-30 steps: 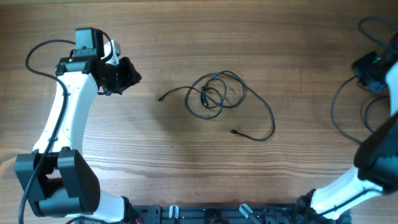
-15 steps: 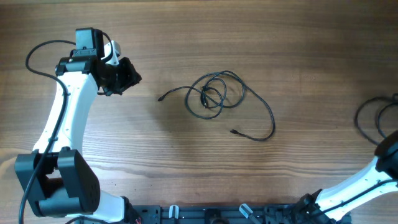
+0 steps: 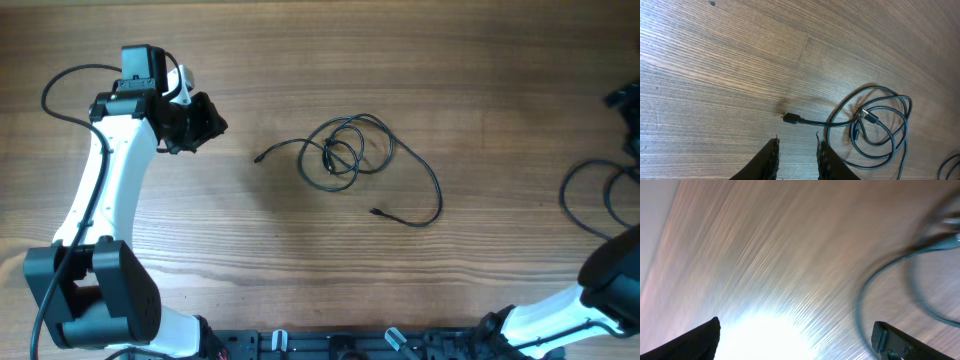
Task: Untangle cables
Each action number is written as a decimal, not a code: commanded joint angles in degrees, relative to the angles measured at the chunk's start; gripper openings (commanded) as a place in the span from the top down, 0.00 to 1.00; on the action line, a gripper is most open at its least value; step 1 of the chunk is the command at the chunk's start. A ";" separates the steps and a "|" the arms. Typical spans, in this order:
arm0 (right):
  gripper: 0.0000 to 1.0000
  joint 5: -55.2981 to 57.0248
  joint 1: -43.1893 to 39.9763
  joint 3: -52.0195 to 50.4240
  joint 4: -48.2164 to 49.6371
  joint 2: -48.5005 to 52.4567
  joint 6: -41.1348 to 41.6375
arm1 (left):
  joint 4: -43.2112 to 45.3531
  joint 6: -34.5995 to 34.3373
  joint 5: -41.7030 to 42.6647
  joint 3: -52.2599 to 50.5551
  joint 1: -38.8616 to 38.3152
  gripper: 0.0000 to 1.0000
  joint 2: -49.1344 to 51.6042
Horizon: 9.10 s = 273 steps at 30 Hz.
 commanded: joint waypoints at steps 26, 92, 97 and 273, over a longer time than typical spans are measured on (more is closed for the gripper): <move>0.65 -9.20 55.56 -4.52 5.66 12.96 4.52 | 7.67 -5.44 -0.28 -0.39 -13.40 0.69 0.44; 0.96 -45.94 40.72 25.66 4.46 -14.38 11.26 | 29.18 8.44 37.81 -0.37 -22.34 0.00 0.42; 0.96 -45.92 40.06 25.66 0.50 -14.29 9.01 | 16.17 19.28 38.56 -0.39 -17.31 0.01 0.42; 0.96 10.23 34.03 24.20 -6.99 9.90 -4.37 | 11.28 5.79 -3.10 1.90 -24.59 0.00 -3.23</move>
